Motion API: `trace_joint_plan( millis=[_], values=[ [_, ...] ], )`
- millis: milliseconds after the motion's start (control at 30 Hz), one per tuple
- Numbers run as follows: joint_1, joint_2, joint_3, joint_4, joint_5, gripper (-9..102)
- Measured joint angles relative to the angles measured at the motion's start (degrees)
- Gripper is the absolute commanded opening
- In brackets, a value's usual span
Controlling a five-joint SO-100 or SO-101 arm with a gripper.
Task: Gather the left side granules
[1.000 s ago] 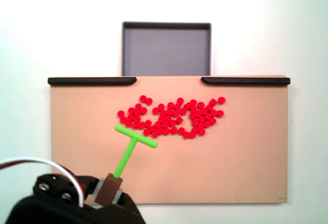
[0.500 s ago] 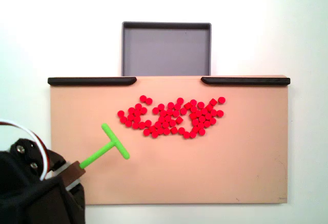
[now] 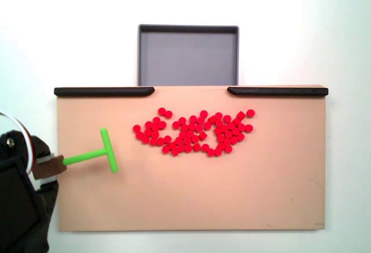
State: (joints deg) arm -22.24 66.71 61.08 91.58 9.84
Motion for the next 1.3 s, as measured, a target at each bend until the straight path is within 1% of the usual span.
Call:
trace_joint_plan(
  millis=[333,533,1033,1300],
  values=[
    [-0.1,-1.5,-0.1,-1.8,0.0,0],
    [1.5,-2.5,-0.1,-3.3,0.0,0],
    [2.7,-6.9,-5.2,-3.1,8.5,0],
    [2.5,-7.4,-5.3,-3.0,9.4,0]
  ],
)
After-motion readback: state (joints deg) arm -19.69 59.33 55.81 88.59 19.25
